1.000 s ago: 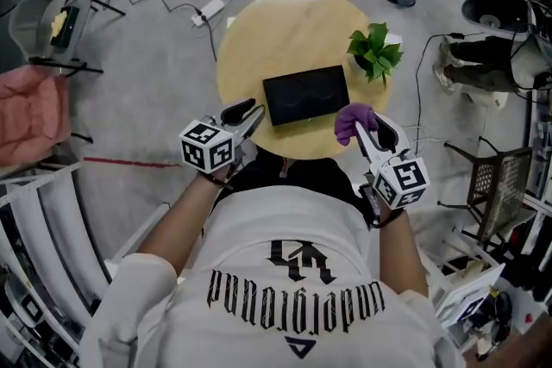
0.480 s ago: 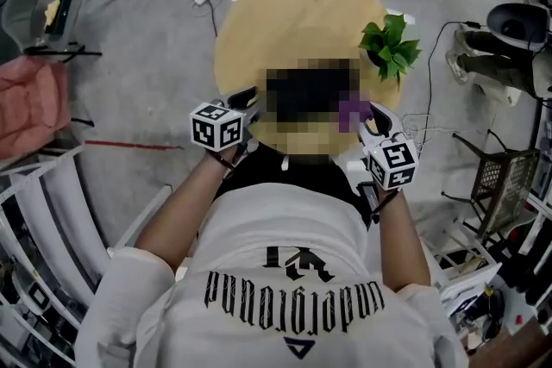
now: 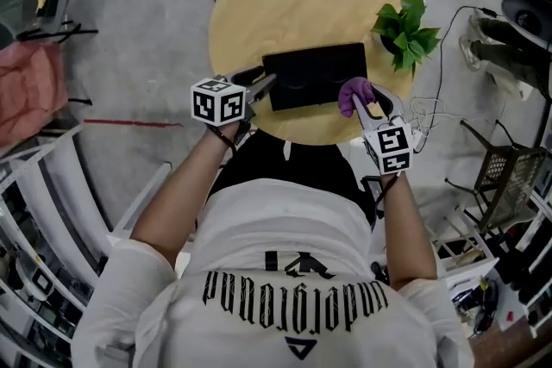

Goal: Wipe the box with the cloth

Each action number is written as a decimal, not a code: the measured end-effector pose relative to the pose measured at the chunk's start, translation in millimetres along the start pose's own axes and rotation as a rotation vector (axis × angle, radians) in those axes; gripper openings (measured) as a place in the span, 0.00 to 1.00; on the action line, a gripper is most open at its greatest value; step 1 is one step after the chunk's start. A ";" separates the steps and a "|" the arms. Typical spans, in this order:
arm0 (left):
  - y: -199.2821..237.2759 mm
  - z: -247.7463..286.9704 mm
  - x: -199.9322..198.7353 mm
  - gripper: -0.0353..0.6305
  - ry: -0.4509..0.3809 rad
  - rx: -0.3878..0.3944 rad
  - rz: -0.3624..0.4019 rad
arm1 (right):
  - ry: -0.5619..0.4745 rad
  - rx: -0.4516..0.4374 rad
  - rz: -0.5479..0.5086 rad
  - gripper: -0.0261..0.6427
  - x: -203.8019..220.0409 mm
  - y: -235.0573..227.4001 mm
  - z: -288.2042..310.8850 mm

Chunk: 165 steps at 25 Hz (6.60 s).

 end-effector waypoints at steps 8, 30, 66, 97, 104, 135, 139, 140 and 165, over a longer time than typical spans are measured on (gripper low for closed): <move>5.6 8.3 4.8 0.31 -0.018 -0.011 -0.009 | -0.047 0.006 0.049 0.24 16.0 5.5 4.2; 4.6 8.7 6.8 0.31 -0.019 -0.032 0.015 | -0.014 -0.115 -0.146 0.24 1.1 104.4 49.9; 6.1 11.3 5.7 0.32 -0.008 -0.005 0.030 | -0.043 -0.220 -0.317 0.22 -76.4 97.4 123.2; 4.4 12.0 4.7 0.34 -0.009 -0.015 0.047 | 0.114 -0.027 -0.197 0.21 -48.5 -16.2 81.6; 4.5 12.3 6.2 0.34 -0.023 -0.025 0.037 | 0.093 -0.123 -0.176 0.20 -40.2 33.4 80.4; 7.1 10.2 8.3 0.35 -0.033 0.005 0.051 | 0.224 -0.257 0.112 0.20 45.0 157.6 72.8; 8.5 10.2 8.7 0.35 -0.035 0.003 0.052 | 0.219 -0.307 0.106 0.20 37.0 184.3 81.7; 8.5 9.9 8.8 0.35 -0.035 0.004 0.052 | 0.215 -0.304 0.117 0.20 36.6 183.5 80.9; 8.7 12.0 6.4 0.36 -0.014 0.025 0.068 | 0.185 0.133 0.386 0.20 83.1 -40.1 -9.0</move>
Point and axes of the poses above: the fingertips, and each gripper's own axes: z forward along the fingers, y to its left, x out of its underside, the point moved 7 cm from there along -z, backward along the fingers, and after that the axes turned 3 degrees about -y, right-handed, at the moved point
